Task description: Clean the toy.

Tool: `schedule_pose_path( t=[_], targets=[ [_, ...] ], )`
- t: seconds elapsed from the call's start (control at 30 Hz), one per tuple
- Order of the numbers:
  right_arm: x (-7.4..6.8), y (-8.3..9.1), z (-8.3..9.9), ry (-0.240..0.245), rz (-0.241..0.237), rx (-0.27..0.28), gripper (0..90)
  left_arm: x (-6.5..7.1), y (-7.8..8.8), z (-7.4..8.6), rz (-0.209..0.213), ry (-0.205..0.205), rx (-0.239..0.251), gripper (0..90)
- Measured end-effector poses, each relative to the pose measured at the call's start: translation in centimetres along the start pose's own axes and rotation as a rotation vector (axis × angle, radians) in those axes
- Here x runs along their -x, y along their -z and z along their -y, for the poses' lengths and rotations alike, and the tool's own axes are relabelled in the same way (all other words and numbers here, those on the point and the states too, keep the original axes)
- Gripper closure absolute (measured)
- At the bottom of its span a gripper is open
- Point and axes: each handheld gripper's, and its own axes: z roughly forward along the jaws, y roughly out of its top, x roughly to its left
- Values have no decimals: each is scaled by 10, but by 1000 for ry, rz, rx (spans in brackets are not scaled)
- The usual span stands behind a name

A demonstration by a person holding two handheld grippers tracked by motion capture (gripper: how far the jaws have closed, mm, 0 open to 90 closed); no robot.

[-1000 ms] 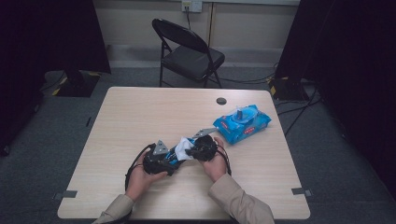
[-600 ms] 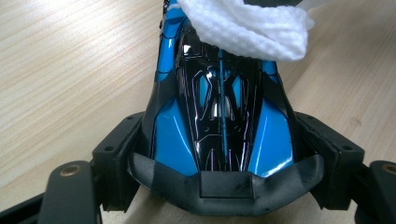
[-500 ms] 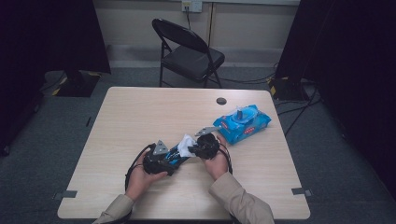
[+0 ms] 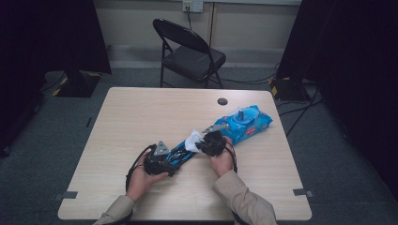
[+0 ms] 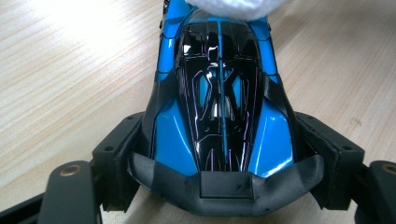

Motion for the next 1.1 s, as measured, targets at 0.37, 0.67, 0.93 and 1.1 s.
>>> schedule_pose_path(
  t=[0.37, 0.67, 0.93, 1.1],
  targets=[
    [18, -7, 18, -42, 27, -22, 873, 0, 0, 0, 0, 0, 0, 242],
    [18, -7, 17, -46, 64, -22, 871, 0, 0, 0, 0, 0, 0, 242],
    [17, 13, 4, -40, 63, 13, 870, 0, 0, 0, 0, 0, 0, 242],
    [7, 29, -9, -22, 46, 48, 869, 0, 0, 0, 1, 1, 1, 242]
  ],
)
